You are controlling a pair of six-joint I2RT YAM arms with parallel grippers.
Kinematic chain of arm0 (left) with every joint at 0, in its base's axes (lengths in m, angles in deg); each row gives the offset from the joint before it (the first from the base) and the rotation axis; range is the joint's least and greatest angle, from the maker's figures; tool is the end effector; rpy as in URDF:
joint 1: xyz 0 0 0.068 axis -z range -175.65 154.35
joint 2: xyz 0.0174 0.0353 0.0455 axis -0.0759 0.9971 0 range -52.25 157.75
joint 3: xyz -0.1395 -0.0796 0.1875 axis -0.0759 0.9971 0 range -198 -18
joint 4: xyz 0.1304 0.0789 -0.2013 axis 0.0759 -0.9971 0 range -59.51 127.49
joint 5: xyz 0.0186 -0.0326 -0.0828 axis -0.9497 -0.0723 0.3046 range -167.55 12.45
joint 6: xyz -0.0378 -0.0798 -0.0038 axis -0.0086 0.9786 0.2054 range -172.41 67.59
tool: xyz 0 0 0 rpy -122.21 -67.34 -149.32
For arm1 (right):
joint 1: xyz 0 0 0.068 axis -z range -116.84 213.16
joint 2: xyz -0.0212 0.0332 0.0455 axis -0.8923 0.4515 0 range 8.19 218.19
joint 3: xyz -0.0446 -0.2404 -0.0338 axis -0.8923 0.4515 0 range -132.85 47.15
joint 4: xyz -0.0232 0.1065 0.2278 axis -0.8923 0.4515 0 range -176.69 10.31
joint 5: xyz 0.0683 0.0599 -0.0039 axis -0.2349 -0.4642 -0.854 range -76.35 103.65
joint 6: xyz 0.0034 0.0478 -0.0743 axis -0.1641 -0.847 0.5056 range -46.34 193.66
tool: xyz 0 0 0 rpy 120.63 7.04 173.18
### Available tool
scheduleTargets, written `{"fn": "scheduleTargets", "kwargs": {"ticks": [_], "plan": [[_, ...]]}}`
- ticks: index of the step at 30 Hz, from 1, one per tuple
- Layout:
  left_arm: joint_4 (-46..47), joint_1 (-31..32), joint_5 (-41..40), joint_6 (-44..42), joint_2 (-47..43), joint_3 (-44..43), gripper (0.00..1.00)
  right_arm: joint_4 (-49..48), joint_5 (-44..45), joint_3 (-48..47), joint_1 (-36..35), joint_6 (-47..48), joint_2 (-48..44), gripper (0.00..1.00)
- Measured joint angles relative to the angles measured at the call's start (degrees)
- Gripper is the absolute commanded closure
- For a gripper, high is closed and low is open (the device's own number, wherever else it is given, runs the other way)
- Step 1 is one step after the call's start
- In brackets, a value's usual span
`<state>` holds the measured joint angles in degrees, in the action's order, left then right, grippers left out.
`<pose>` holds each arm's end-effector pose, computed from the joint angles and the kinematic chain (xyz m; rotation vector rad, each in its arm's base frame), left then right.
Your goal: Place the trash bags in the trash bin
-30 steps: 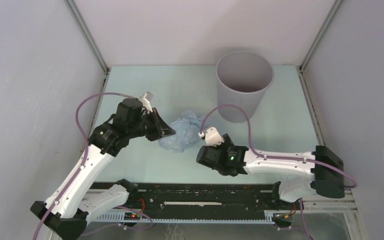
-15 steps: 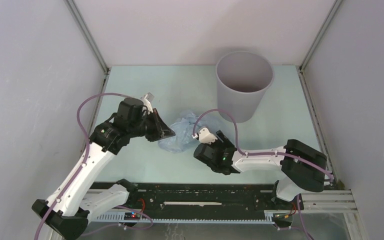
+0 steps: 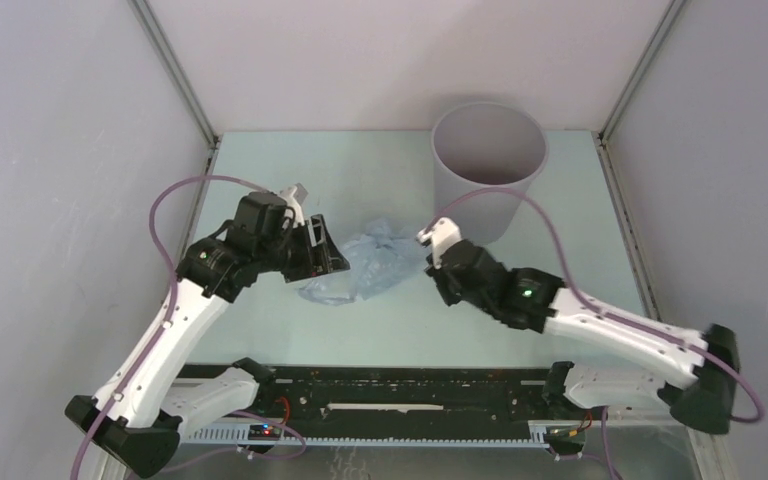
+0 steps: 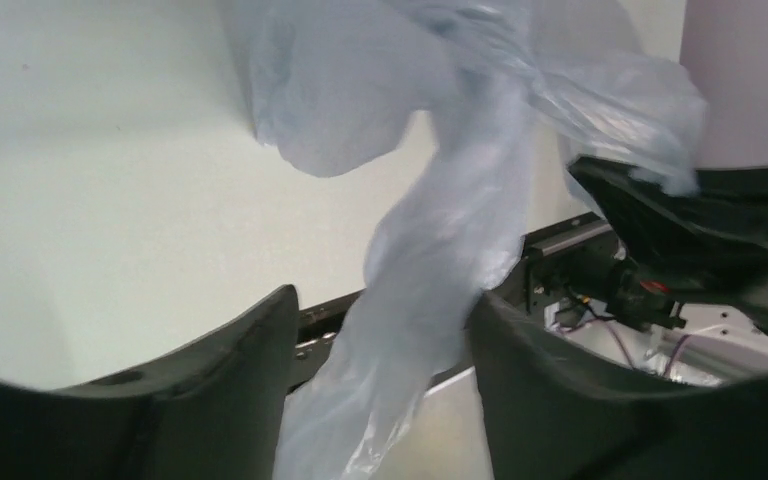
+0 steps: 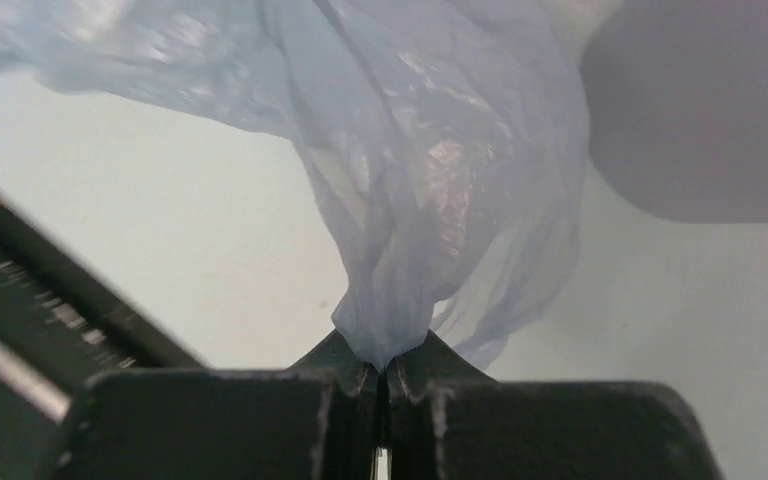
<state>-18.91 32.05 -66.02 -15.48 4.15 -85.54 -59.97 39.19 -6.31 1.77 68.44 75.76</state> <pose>0.1826 -0.1136 0.3082 -0.0969 2.4792 -0.7570 0.1649 0.2316 0.2387 -0.8320 2.0420 0.1354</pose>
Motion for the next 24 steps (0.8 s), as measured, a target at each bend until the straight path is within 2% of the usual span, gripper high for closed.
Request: {"fn": "scheduleTargets", "kwargs": {"ticks": [3,4,11,16,18,19,21,22,24], "plan": [[2.1,0.0,0.8,-1.2,-0.5,2.2,0.06,5.7,-13.4,-1.6,5.1,-2.5,-7.0,1.00],[3.2,0.0,1.2,-1.2,-0.9,3.5,0.05,7.3,-17.4,-1.6,6.7,-3.1,-8.5,1.00],[10.1,-0.2,5.8,-0.4,-3.4,10.7,0.05,16.5,-41.5,-1.6,18.5,-7.5,-11.9,1.00],[14.9,-0.2,9.6,1.0,-6.5,16.1,0.05,18.7,-49.3,-1.6,21.4,-10.0,-12.9,1.00],[16.4,-0.2,11.7,2.1,-8.4,18.6,0.09,18.9,-51.2,-1.6,21.7,-11.0,-13.3,1.00],[17.5,-0.2,13.0,2.7,-9.1,19.8,0.17,18.9,-52.0,-1.6,21.8,-11.5,-13.4,1.00],[18.9,-0.2,14.7,4.0,-10.3,21.6,0.41,18.9,-53.2,-1.6,22.2,-12.4,-13.5,1.00],[19.3,-0.2,15.1,4.6,-11.0,22.5,0.57,18.9,-53.6,-1.6,22.5,-13.1,-13.5,1.00],[18.9,-0.2,14.7,5.6,-12.1,23.6,0.96,18.8,-54.2,-1.6,23.1,-15.0,-13.4,1.00]]}}
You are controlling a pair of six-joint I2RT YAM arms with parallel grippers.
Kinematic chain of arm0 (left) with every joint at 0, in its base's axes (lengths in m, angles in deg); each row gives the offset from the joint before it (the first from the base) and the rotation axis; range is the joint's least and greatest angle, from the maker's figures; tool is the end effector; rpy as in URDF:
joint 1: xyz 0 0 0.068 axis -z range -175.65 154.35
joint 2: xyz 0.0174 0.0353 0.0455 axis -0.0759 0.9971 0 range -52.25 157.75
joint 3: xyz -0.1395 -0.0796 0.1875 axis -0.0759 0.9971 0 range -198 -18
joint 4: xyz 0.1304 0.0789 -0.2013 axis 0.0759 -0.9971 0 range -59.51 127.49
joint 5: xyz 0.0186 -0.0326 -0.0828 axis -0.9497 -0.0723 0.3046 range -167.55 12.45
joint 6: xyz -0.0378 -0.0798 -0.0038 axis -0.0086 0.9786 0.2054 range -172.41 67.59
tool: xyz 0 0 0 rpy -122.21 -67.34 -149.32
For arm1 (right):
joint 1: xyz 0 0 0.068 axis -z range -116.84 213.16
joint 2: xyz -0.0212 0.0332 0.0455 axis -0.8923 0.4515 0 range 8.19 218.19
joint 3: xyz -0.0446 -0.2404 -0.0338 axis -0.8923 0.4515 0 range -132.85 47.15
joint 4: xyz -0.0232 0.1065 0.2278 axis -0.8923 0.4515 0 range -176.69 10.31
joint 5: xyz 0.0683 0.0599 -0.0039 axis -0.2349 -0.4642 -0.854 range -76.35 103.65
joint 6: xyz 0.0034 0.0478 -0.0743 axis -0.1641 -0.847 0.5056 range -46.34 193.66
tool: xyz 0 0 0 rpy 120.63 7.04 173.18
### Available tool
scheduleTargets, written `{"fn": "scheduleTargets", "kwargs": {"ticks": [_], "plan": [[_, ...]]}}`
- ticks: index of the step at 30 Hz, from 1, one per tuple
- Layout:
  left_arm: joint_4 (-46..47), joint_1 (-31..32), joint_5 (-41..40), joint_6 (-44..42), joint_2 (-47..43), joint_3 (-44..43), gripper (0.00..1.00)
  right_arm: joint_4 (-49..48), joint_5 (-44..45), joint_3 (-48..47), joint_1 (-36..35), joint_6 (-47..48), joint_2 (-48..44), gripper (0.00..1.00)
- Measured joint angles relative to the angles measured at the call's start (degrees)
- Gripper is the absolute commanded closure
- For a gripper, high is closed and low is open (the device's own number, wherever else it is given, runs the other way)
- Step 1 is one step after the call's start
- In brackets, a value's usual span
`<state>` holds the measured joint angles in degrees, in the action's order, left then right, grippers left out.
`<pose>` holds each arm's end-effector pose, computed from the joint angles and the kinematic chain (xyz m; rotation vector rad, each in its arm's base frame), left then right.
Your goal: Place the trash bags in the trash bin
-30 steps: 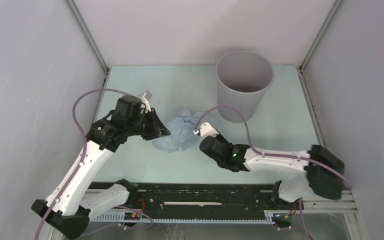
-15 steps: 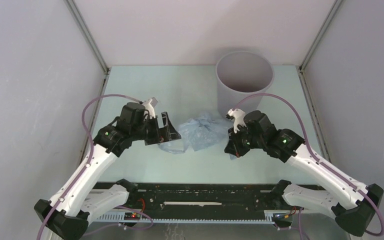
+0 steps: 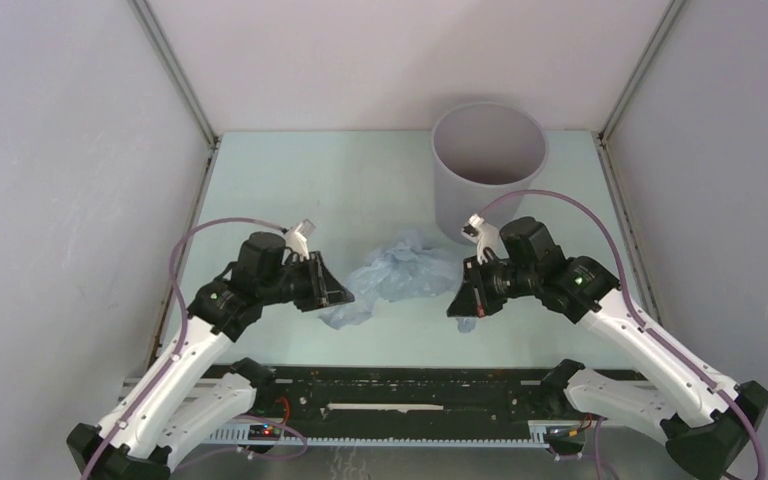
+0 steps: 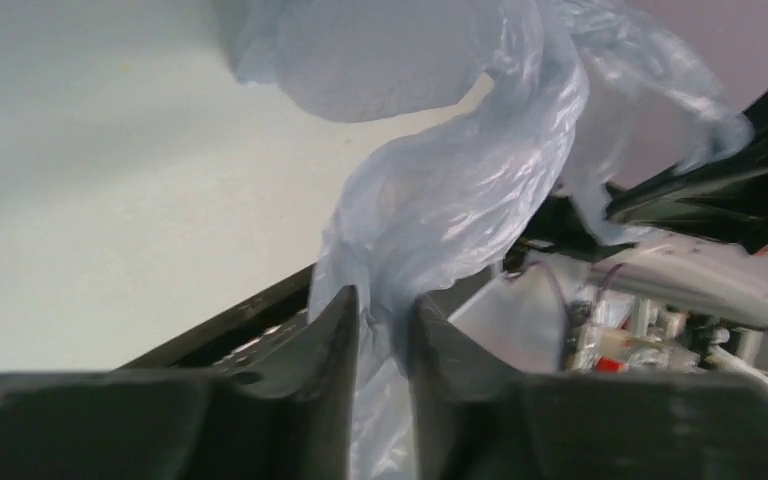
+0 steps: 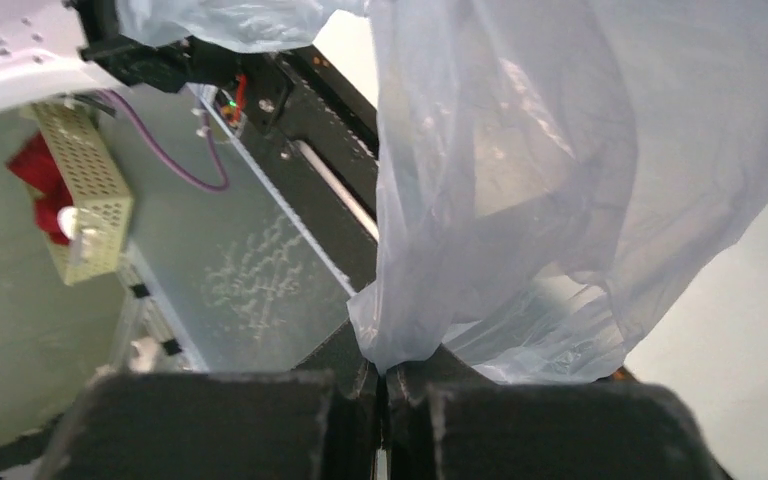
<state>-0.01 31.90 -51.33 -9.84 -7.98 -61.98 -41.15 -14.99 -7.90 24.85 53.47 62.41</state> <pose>0.1614 -0.1234 0.2493 -0.0422 2.4165 -1.1338 0.1474 0.1645 0.2686 -0.6517 2.4085 1.0582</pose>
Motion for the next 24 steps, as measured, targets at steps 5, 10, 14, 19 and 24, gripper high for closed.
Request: {"fn": "scheduleTargets", "kwargs": {"ticks": [5,10,14,19,24], "plan": [[-10.6,-0.5,-9.6,1.5,1.9,-3.3,1.00,-4.4,-3.0,0.0,0.4,-8.6,1.8,1.00],[-16.6,-2.6,-17.8,1.9,9.3,-16.7,1.00,-12.9,-6.6,-2.4,0.4,-15.3,8.4,1.00],[-16.7,-2.8,-24.6,0.3,8.0,-22.7,1.00,-18.8,-8.6,-5.1,0.4,-18.1,13.2,1.00],[-19.6,-3.0,-31.3,-0.6,-0.3,-22.2,1.00,-23.5,-10.0,-5.7,-0.3,-23.0,14.9,1.00],[-25.4,-6.8,-32.2,0.1,0.7,-19.4,1.00,-27.9,-9.7,-7.1,-0.4,-30.6,20.5,1.00]]}}
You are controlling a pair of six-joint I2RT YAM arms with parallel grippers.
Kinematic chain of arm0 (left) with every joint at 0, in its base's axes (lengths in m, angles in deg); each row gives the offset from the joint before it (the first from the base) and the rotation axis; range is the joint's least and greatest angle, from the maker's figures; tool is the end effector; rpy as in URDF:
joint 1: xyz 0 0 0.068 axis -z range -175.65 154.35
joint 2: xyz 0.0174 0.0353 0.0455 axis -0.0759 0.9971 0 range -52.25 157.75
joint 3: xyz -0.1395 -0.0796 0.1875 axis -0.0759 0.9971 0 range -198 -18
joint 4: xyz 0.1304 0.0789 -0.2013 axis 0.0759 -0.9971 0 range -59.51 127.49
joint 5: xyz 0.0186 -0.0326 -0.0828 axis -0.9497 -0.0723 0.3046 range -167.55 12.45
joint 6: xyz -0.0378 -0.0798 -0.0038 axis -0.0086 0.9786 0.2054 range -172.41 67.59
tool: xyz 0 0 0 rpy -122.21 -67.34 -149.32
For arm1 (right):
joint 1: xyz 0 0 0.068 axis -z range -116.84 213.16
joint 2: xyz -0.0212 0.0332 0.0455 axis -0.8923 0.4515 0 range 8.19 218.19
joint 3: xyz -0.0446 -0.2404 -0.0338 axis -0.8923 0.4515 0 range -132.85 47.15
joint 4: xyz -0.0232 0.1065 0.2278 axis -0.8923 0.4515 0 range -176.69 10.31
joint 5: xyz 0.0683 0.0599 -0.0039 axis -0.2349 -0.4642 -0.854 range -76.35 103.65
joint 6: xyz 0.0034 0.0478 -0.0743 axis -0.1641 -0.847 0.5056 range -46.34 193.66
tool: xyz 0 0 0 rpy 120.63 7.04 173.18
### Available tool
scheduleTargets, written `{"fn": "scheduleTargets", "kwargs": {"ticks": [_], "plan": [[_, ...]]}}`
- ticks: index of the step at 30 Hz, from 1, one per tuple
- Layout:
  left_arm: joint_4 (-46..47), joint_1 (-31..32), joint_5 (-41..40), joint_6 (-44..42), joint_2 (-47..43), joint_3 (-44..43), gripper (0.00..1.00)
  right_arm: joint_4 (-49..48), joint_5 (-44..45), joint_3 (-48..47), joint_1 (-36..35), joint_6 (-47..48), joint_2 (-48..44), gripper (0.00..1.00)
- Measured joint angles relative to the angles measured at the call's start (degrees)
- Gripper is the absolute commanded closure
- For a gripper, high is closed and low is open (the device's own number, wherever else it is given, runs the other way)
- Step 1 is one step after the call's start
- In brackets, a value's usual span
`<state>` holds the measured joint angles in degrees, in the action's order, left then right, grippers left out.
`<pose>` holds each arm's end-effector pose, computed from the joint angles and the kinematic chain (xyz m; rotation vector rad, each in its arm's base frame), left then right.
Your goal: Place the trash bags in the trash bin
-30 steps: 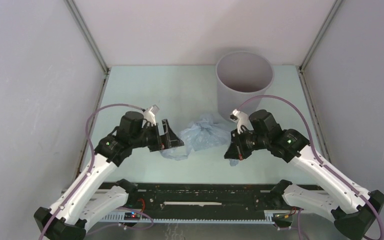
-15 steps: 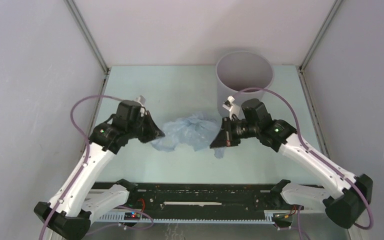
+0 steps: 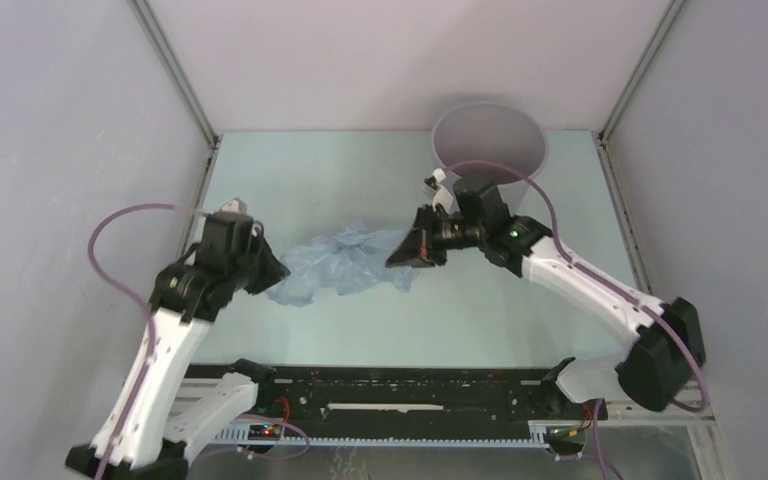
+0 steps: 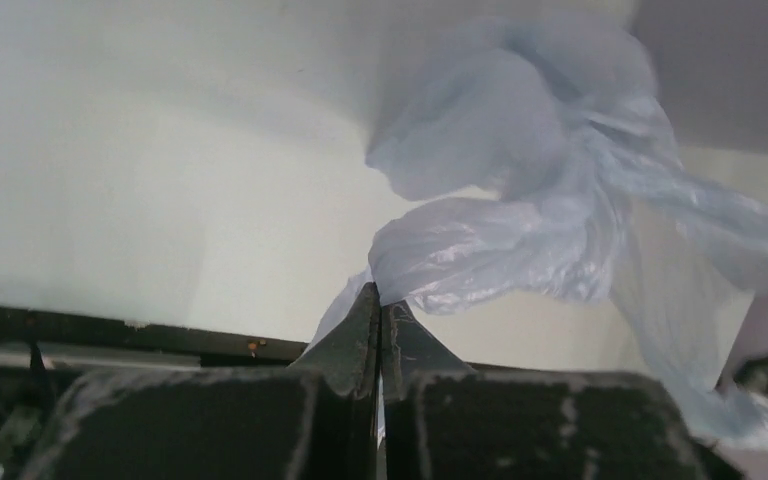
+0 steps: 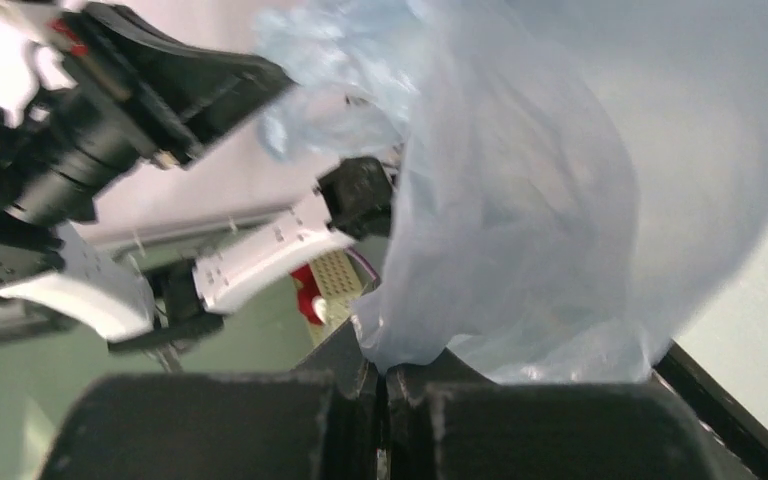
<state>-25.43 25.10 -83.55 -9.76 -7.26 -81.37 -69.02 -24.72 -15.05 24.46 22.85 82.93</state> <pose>0.1575 -0.0509 0.3057 -0.5038 2.3282 -0.4182 0.2174 0.2368 0.2814 -0.2219 2.4109 1.5474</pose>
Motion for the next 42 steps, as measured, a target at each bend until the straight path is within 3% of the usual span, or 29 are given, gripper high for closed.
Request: {"fn": "scheduleTargets", "kwargs": {"ticks": [4,7,9,11,12,14,16,19,21,24,26,30,34,37,42], "plan": [[-1.9,-11.7,5.8,1.6,13.5,-6.0,1.00,0.9,1.9,-12.4,1.2,-5.0,10.2,1.00],[-0.2,-18.4,12.4,4.1,27.1,-24.5,1.00,5.0,3.1,-35.4,2.7,-4.1,21.3,1.00],[2.8,-15.0,8.8,0.0,32.7,-41.3,1.00,10.9,8.1,-54.0,1.5,5.0,26.9,1.00],[10.8,-2.4,0.9,-8.2,32.6,-53.1,1.00,14.4,15.8,-67.3,-2.4,15.6,28.2,1.00],[17.0,4.6,-1.0,-11.4,29.1,-52.5,1.00,13.9,19.9,-69.3,-6.1,21.1,25.9,1.00],[25.3,13.3,-4.3,-15.7,14.8,-40.2,1.00,11.1,25.3,-62.4,-14.9,29.9,16.2,1.00],[28.7,11.9,-13.7,-15.8,-1.5,-23.5,1.00,5.5,28.1,-46.7,-20.9,35.2,5.1,1.00],[30.5,5.6,-16.0,-12.0,-14.6,-4.5,1.00,2.1,32.2,-28.0,-15.9,37.4,-4.2,1.00],[30.7,0.3,-12.5,-8.6,-11.2,8.9,1.00,2.8,30.9,-20.6,-11.0,37.2,0.2,1.00],[24.5,-0.6,-5.9,-5.0,1.4,24.1,1.00,5.9,27.1,-11.1,-9.0,36.0,13.9,1.00],[16.5,-0.3,-3.1,-3.7,-0.4,28.0,1.00,11.0,25.4,-5.3,-9.4,35.3,19.1,1.00],[10.0,-2.2,-2.1,-2.5,-7.2,18.9,1.00,19.8,21.0,-3.3,-8.8,34.5,17.4,1.00],[9.3,-2.8,-2.1,-3.9,-2.6,2.4,1.00,19.8,16.7,-11.1,-5.2,33.7,11.3,1.00],[6.4,-3.5,-3.1,-6.1,2.4,-8.2,1.00,22.1,16.7,-20.7,-3.6,33.8,9.6,1.00],[5.4,-4.0,-3.4,-8.3,9.4,-29.7,1.00,31.5,19.2,-47.1,-3.5,33.7,12.6,1.00]]}}
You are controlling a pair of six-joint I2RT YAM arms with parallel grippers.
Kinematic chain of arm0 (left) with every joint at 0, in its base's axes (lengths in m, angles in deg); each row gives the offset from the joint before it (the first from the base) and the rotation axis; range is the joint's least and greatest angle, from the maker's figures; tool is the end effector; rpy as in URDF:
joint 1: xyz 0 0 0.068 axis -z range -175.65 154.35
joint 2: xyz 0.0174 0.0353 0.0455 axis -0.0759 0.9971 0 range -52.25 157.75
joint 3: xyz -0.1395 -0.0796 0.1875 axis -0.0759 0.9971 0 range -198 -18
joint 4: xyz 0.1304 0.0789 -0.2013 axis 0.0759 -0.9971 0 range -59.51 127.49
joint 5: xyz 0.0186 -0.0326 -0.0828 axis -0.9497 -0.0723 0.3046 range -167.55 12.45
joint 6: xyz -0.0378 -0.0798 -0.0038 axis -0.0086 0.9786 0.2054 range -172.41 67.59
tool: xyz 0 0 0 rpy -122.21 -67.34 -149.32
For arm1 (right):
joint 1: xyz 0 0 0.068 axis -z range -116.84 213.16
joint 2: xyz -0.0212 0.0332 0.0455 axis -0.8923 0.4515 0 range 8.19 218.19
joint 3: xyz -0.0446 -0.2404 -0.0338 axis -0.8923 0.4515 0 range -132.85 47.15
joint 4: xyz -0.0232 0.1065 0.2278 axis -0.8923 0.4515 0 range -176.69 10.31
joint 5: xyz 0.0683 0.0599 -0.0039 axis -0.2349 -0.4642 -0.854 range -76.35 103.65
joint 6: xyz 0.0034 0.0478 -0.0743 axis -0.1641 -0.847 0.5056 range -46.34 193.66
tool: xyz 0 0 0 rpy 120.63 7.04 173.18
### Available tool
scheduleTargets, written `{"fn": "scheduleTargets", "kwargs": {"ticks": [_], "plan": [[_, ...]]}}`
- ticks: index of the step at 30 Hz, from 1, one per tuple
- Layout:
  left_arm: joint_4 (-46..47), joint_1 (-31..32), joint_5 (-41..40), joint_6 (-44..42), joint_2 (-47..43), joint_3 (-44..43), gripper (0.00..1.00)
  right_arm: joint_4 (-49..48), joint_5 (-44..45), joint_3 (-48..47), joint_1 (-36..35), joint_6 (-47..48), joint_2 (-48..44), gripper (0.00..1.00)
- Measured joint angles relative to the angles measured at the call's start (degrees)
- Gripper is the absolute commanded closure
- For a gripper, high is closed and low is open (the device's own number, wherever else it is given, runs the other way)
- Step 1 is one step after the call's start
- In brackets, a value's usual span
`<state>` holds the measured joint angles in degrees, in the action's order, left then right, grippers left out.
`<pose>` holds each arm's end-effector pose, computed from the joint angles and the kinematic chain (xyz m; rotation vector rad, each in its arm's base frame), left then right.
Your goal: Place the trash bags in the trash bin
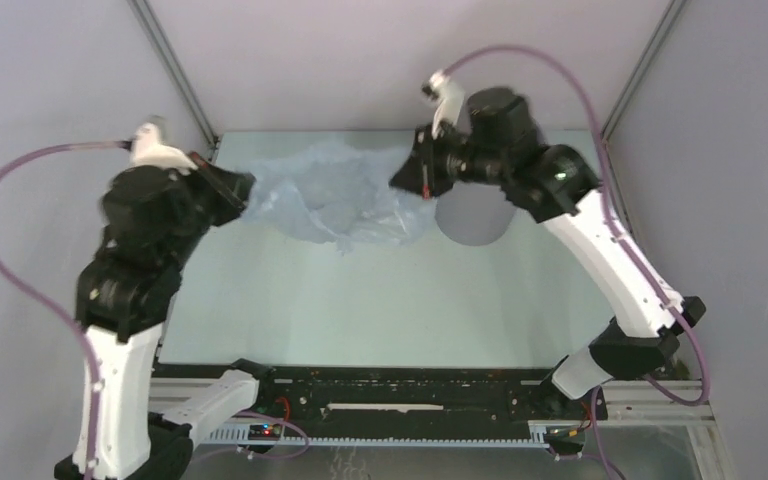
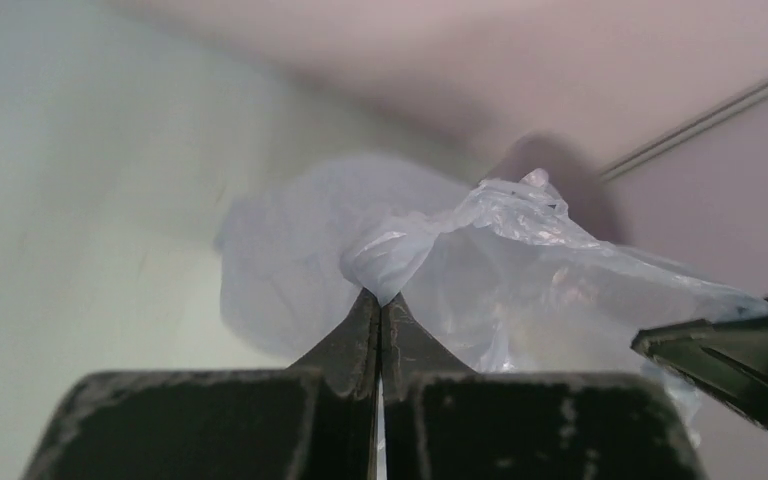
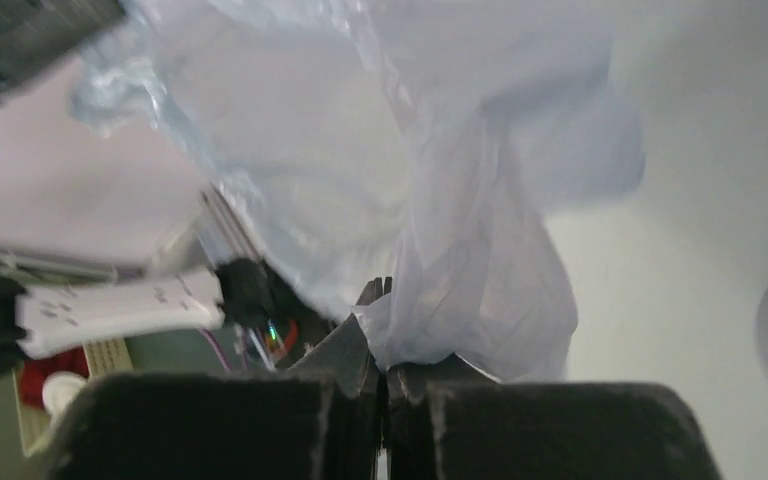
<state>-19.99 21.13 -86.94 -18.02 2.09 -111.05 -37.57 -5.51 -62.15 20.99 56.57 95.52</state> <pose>0.1678 -0.0372 0.4515 -0.4047 1.8761 -0.4508 0.2323 0.2453 0.4264 -0.6839 2.0524 0.9657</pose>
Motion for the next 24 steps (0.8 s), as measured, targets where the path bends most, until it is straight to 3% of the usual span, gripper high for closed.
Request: {"fn": "scheduleTargets", "kwargs": {"ticks": [3,5,8,10,12,15,17,19,24], "plan": [[8.7,0.1,1.7,-0.4,-4.2,-3.6,1.00,0.7,6.1,-14.3,-3.1,0.7,0.9,1.00],[13.8,0.2,1.3,-0.2,-10.4,1.2,1.00,-3.3,11.1,-12.5,-8.1,2.4,-3.4,1.00],[13.9,0.0,0.3,2.1,-20.6,14.3,1.00,-12.9,12.1,7.8,-12.6,3.4,-13.7,1.00],[12.3,0.0,3.2,3.3,-21.0,24.9,1.00,-16.0,6.3,20.9,-9.4,0.9,-17.1,1.00],[10.7,0.5,6.4,4.7,-17.3,36.9,1.00,-16.7,1.4,31.5,-5.4,-1.5,-13.0,1.00],[2.2,1.0,8.6,7.0,-16.2,49.2,1.00,-15.0,1.8,41.8,-7.4,-3.3,-2.3,1.00],[0.0,1.0,8.9,7.7,-23.4,47.8,1.00,-11.2,0.5,44.8,-10.8,-5.0,-1.8,1.00],[0.2,1.0,9.4,7.7,-27.7,40.2,1.00,-10.4,-3.5,42.6,-12.1,-7.4,-4.5,1.00],[3.4,1.0,6.4,4.5,-23.7,20.7,1.00,-13.6,-9.5,26.8,-5.7,-10.6,-10.5,1.00]]}}
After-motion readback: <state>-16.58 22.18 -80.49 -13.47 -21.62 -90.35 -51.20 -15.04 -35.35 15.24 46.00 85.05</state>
